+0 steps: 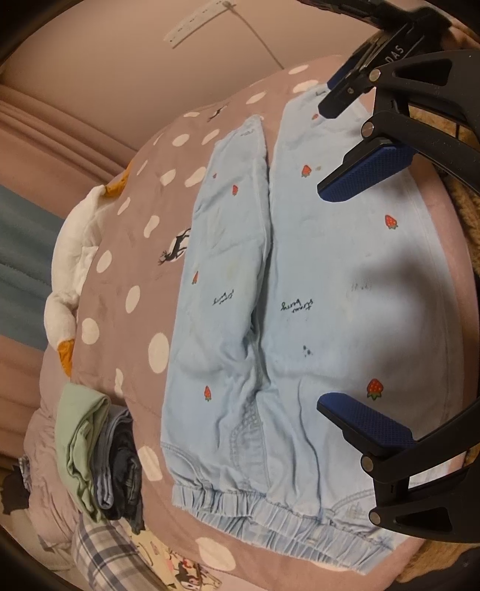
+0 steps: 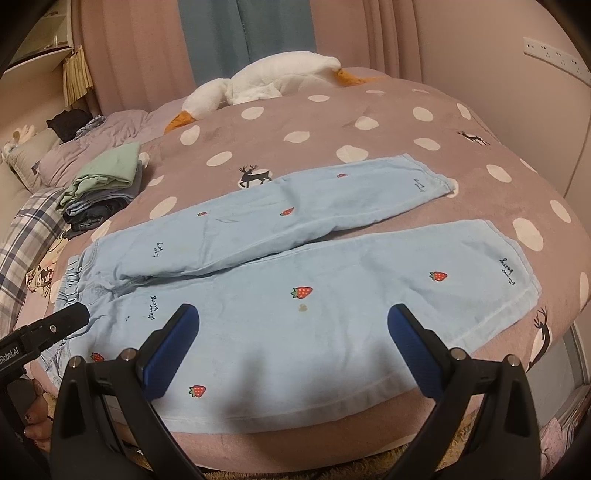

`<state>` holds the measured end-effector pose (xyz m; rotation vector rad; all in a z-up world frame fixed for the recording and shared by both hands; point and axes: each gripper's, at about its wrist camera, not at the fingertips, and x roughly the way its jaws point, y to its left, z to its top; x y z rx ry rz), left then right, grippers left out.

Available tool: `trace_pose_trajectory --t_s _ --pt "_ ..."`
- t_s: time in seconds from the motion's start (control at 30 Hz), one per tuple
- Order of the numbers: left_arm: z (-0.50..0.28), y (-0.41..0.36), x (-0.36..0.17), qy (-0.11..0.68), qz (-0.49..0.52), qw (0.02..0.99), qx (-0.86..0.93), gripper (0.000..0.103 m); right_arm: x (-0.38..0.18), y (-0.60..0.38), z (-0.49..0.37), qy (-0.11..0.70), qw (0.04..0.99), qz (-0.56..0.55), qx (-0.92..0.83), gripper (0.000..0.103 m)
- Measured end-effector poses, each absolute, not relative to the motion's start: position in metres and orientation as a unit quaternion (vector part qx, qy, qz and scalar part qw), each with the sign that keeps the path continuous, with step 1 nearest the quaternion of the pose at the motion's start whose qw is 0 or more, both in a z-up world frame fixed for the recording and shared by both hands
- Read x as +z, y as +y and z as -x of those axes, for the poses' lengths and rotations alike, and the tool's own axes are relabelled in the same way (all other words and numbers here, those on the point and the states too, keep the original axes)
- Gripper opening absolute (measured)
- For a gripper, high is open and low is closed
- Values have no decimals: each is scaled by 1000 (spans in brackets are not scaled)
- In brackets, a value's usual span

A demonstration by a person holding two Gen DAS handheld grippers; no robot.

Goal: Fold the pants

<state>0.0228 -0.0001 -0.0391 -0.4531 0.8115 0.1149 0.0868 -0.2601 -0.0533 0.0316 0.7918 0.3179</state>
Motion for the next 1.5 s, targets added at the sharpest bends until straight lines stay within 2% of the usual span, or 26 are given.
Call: trace_pose_trajectory --t_s 0.87,1.5 --pt "-33 1 -38 397 221 889 59 103 -56 -281 -84 390 911 -30 131 102" --pt "10 49 -43 384 262 874 140 102 -65 -263 -95 413 893 -42 171 98"
